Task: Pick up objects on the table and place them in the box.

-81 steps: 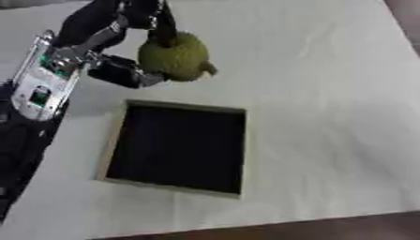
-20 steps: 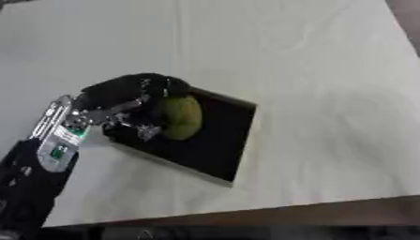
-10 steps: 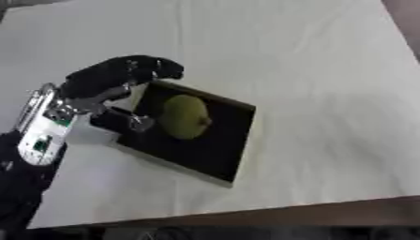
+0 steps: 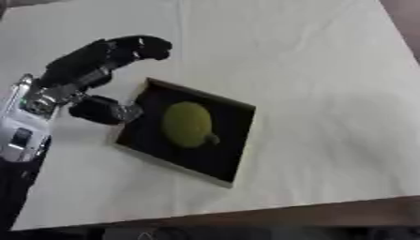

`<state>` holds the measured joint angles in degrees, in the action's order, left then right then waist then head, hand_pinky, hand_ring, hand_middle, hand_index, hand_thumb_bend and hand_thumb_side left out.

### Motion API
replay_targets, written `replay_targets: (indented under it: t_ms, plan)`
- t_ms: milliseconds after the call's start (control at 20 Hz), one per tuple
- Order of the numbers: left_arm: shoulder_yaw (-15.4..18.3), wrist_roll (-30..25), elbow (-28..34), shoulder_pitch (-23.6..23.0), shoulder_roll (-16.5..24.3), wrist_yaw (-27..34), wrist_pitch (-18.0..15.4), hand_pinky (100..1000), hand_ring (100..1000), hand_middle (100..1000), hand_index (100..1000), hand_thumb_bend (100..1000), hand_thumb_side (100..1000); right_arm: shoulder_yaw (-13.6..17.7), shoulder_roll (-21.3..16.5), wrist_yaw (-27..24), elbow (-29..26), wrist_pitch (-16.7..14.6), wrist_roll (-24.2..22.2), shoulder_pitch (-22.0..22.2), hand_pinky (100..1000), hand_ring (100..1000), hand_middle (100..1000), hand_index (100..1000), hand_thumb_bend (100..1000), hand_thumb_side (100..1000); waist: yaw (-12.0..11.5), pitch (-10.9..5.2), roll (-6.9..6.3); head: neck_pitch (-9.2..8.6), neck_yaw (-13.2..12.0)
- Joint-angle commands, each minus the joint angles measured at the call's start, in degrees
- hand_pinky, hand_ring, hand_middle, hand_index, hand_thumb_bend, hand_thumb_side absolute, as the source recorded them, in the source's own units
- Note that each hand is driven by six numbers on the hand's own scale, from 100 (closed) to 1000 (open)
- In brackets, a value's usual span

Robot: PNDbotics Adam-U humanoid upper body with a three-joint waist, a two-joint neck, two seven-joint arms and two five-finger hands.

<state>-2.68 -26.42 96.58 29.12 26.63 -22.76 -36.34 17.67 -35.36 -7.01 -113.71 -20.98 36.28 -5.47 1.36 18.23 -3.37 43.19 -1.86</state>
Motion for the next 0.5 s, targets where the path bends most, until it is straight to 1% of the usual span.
replay_targets:
  t_ms: [50, 150, 250, 500]
  plan:
    - [4.9, 1.3, 3.4, -1.2, 2.1, 3.1, 1.6, 845, 766, 894, 888, 100, 597, 1.1, -1.6, 0.4, -0.9, -0.6, 0.7, 0.0, 821, 812, 694, 782, 100, 349, -0.6, -1.13, 0.46, -0.77, 1.2]
    - [7.8, 3.1, 5.3, -3.2, 1.9, 4.9, 3.3, 832, 756, 887, 872, 100, 651, 1.4, -1.8, 0.9, -0.9, -1.3, 1.1, 0.1, 820, 810, 694, 782, 100, 341, -1.3, -1.03, 0.51, -1.07, 2.0]
    - [10.6, 4.8, 7.4, -5.1, 1.4, 6.6, 5.1, 823, 749, 879, 866, 100, 601, 1.3, -2.1, 1.5, -0.9, -2.0, 1.2, 0.1, 819, 807, 695, 782, 100, 323, -2.0, -0.87, 0.59, -1.46, 2.5]
    - [17.6, 9.1, 12.9, -7.9, -0.1, 10.9, 9.4, 826, 755, 880, 870, 100, 565, 0.9, -3.0, 4.0, -0.9, -4.3, 1.4, -1.0, 819, 799, 698, 781, 100, 275, -2.6, -0.61, 0.87, -2.44, 2.8]
